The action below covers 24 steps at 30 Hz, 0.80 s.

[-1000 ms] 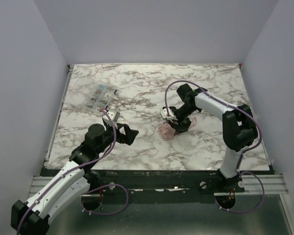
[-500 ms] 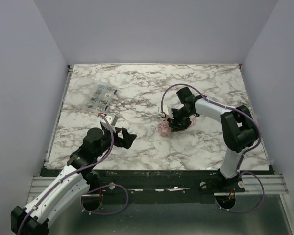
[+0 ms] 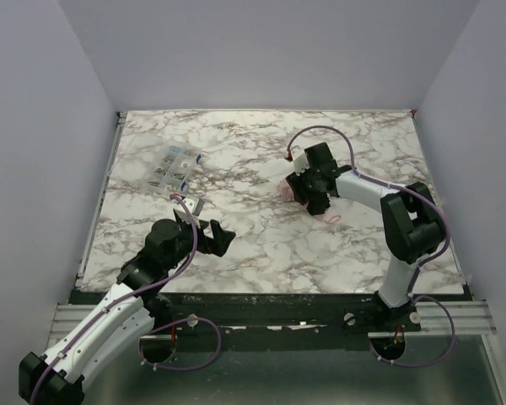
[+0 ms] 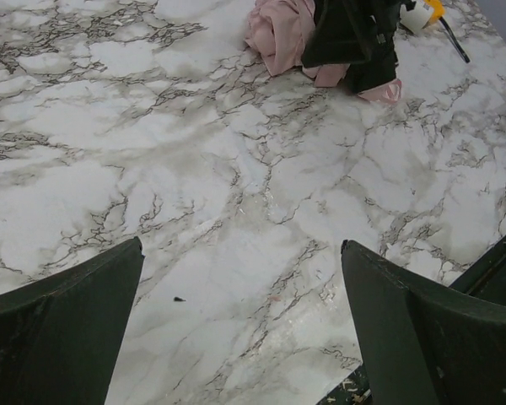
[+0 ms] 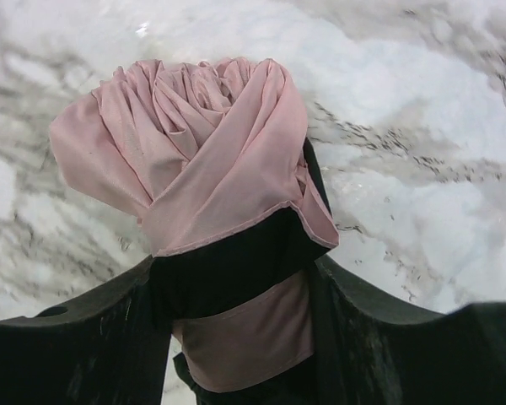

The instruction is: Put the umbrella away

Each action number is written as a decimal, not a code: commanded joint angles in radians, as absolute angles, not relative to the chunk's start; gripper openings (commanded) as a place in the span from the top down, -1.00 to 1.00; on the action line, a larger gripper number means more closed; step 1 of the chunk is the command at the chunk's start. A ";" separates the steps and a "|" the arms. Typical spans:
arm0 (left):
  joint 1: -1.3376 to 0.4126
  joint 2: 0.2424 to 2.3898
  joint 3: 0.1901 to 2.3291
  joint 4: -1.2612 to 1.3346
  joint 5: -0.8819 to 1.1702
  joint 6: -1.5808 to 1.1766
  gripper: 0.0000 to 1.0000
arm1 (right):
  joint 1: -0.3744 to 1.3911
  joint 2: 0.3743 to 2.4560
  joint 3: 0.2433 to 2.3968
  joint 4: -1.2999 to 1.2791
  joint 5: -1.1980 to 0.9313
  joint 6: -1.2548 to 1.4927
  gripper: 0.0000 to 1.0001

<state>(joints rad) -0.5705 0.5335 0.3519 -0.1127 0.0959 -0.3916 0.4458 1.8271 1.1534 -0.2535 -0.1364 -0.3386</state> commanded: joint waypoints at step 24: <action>-0.543 0.653 0.447 0.058 0.281 -0.428 -0.97 | 0.384 1.721 1.222 -0.279 -0.090 0.277 -0.99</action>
